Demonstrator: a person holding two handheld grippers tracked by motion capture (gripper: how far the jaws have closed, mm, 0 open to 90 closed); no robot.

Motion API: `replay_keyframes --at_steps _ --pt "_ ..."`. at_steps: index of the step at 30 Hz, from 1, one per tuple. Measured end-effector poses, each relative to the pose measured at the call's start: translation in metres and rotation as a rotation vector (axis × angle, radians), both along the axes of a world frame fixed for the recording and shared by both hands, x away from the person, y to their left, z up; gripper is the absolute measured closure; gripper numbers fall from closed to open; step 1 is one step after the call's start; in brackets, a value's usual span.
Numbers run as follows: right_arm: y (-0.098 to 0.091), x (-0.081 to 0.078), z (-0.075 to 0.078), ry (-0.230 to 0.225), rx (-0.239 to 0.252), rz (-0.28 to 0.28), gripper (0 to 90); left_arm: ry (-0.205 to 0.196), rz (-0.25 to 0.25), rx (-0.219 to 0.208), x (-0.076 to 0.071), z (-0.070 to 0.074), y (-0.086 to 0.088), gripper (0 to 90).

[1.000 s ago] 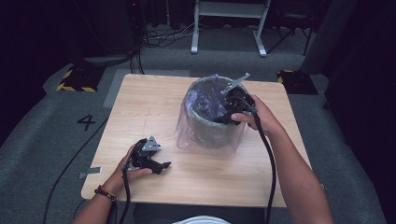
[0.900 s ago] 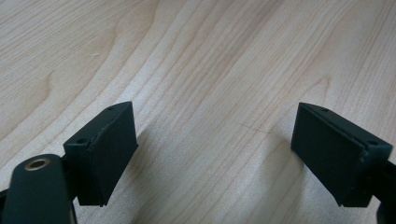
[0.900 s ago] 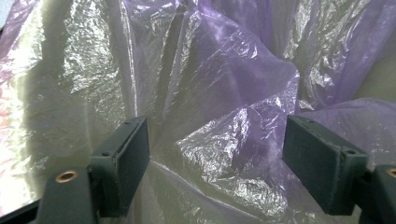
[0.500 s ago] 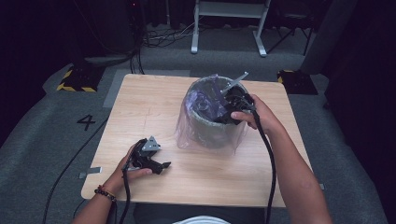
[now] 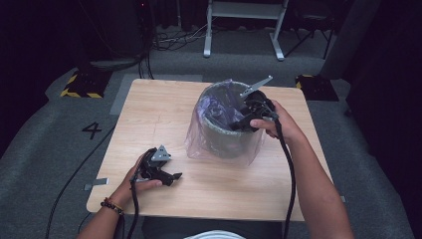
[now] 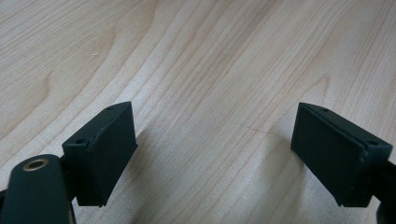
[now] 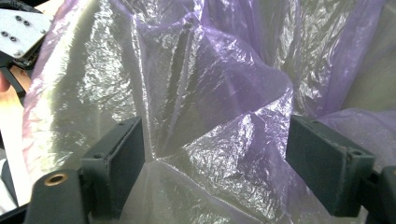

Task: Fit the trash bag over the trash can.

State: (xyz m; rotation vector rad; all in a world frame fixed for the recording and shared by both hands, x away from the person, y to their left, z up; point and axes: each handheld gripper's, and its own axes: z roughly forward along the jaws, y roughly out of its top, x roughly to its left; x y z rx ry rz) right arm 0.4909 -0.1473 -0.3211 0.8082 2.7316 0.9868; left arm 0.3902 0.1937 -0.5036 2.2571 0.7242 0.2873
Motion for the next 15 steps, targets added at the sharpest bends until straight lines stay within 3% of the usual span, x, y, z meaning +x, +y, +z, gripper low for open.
replay_keyframes --at_steps 7,15 --pt "-0.003 -0.006 0.001 -0.047 0.008 0.02 20.8 0.0 -0.001 0.0 0.0 0.0 0.0 13.8" --pt "-0.015 -0.014 0.011 -0.117 0.063 0.017 22.1 0.001 -0.001 0.0 0.0 0.0 0.0 13.8"
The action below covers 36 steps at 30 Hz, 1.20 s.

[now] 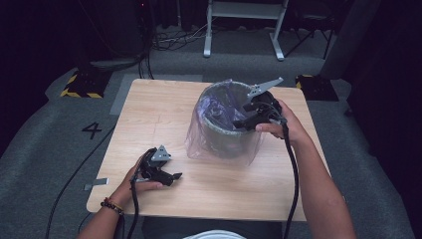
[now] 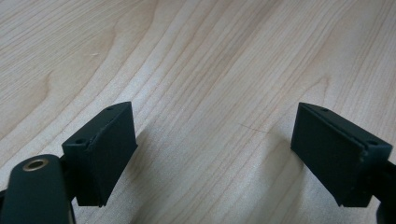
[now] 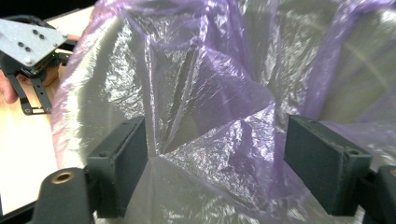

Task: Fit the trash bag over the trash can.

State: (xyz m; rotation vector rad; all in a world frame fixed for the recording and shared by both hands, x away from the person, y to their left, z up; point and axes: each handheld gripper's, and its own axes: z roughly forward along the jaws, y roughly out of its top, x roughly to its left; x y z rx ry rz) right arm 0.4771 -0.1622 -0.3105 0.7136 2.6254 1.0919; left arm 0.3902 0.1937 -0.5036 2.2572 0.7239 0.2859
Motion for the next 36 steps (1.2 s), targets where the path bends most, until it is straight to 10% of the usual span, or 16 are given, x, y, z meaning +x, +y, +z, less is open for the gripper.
replay_keyframes --at_steps 36 --pt "-0.044 -0.031 0.018 -0.179 0.048 -0.04 23.4 0.0 0.0 0.0 0.0 0.0 0.0 13.7"
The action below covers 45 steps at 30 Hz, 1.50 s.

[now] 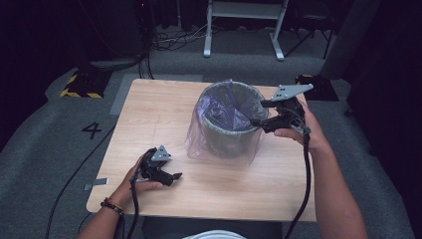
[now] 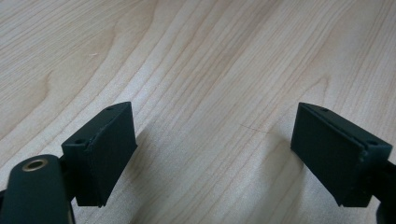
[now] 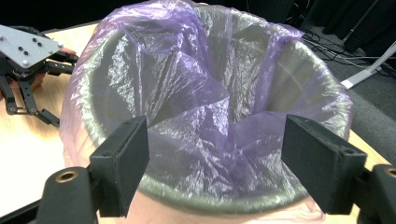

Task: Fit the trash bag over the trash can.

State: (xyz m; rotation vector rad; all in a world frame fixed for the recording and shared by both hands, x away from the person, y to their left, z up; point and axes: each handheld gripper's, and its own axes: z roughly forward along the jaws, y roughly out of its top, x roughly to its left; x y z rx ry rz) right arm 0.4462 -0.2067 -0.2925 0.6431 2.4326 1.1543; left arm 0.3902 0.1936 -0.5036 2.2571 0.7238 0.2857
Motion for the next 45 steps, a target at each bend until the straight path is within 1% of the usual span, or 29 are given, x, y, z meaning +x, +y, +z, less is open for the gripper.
replay_keyframes --at_steps 5,16,20,25,33,37,42,45 --pt "-0.004 -0.005 0.0 -0.014 -0.016 -0.007 23.4 0.0 0.0 0.0 0.0 0.0 0.0 13.7" --pt "-0.009 -0.018 -0.001 -0.043 -0.036 0.003 23.1 0.0 0.0 0.0 0.0 0.0 0.0 13.7" --pt "-0.012 -0.022 -0.003 -0.047 -0.031 0.005 23.1 0.0 0.0 0.0 0.0 0.0 0.0 13.7" --pt "-0.015 -0.029 -0.007 -0.059 -0.049 0.005 23.3 0.0 0.0 0.0 0.0 0.0 0.0 13.7" --pt "-0.017 -0.043 -0.017 -0.066 -0.063 0.016 23.6 0.0 0.0 0.0 0.0 0.0 0.0 13.7" --pt "-0.019 -0.049 -0.025 -0.077 -0.078 0.011 23.7 0.0 0.0 0.0 0.0 0.0 0.0 13.7" --pt "-0.022 -0.053 -0.036 -0.074 -0.087 0.008 23.7 0.0 0.0 0.0 0.0 0.0 0.0 13.7" --pt "-0.025 -0.055 -0.043 -0.069 -0.084 0.003 24.0 0.0 0.0 0.0 0.0 0.0 0.0 13.7"
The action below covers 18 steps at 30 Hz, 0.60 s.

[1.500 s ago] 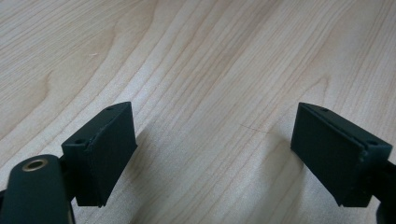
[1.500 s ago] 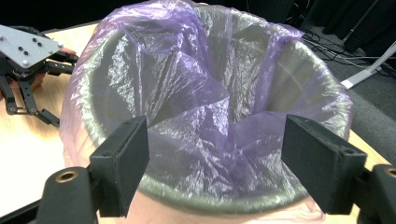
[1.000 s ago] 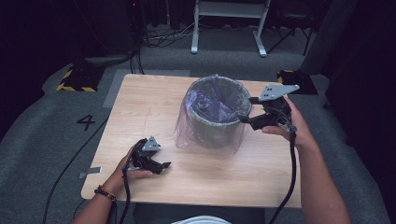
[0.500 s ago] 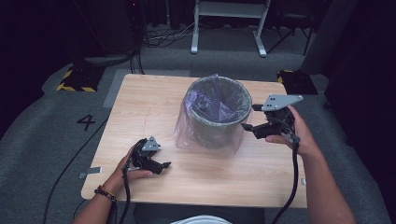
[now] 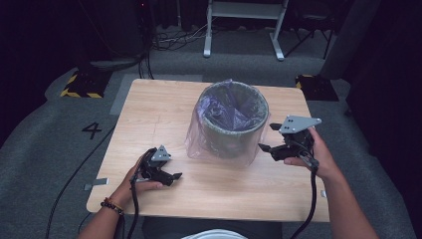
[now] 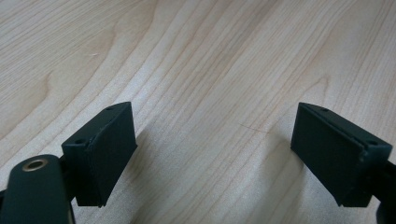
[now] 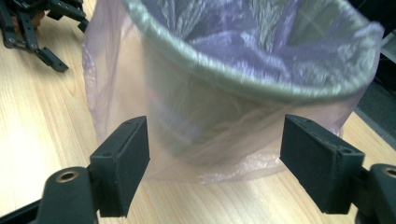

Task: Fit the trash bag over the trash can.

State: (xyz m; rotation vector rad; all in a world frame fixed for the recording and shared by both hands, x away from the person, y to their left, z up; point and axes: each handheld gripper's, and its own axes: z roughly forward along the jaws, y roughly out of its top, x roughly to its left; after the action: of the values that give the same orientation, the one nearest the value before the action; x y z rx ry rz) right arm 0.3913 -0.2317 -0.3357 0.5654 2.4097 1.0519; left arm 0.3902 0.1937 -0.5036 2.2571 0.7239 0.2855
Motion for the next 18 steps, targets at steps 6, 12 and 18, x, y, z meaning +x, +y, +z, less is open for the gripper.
replay_keyframes --at_steps 6,12,18 --pt "-0.005 -0.001 -0.018 0.031 -0.009 -0.018 24.0 0.0 0.0 0.0 0.0 0.0 0.0 13.8" --pt "-0.007 -0.004 -0.036 0.058 -0.02 -0.025 24.0 0.0 0.0 0.0 0.0 0.0 0.0 13.7" --pt "-0.006 -0.007 -0.052 0.064 -0.038 -0.035 24.2 0.0 0.0 0.0 0.0 0.0 0.0 13.8"
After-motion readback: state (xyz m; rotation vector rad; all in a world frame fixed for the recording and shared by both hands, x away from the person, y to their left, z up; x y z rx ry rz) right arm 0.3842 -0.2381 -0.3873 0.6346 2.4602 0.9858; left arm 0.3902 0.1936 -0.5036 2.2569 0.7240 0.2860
